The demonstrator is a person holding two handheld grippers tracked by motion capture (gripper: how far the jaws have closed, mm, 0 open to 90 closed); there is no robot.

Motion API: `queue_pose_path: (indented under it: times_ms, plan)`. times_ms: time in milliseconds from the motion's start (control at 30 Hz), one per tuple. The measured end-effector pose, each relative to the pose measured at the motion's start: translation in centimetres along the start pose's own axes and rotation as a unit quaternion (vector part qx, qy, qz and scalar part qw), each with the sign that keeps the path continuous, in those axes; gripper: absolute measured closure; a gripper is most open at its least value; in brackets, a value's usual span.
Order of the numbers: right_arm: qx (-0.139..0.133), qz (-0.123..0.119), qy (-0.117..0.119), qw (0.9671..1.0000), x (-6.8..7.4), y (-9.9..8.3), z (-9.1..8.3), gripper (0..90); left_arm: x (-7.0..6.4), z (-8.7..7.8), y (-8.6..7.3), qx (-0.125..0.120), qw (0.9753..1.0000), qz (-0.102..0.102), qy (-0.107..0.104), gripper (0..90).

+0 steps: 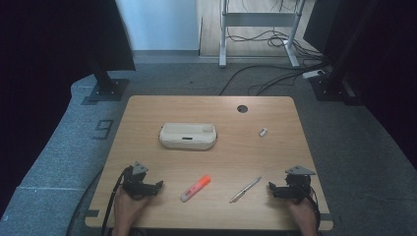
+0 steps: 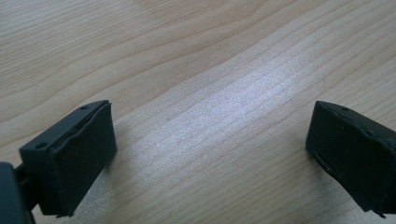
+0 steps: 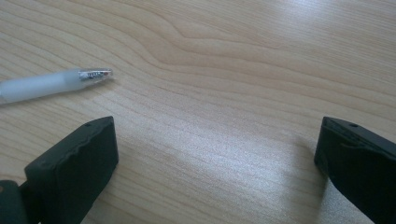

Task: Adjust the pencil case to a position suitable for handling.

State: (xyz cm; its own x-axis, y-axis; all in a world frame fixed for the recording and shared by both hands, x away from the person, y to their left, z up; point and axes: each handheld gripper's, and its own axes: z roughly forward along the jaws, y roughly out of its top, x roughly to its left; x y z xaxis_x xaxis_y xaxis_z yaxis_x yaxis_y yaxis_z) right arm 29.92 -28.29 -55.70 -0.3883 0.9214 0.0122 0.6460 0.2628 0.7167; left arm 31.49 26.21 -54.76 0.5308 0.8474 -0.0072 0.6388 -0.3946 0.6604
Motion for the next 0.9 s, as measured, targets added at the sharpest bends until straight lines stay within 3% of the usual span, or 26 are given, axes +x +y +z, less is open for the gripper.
queue_pose_path:
  times_ms: [633, 733, 900]
  plan:
    - [0.0, 0.0, 0.0, 1.0, 0.0, 0.0, 0.0, 0.0, 0.3, 0.3, 0.4, -0.001, 0.9998, 0.013, -0.017, 1.4]
    - [0.0, 0.0, 0.0, 1.0, 0.0, 0.0, 0.0, 0.0, 0.4, 0.2, 0.7, 0.005, 0.9998, 0.005, -0.021, 2.0]
    - [0.0, 0.0, 0.0, 1.0, 0.0, 0.0, 0.0, 0.0, 0.5, 0.3, 1.3, 0.012, 0.9996, 0.014, -0.021, 1.8]
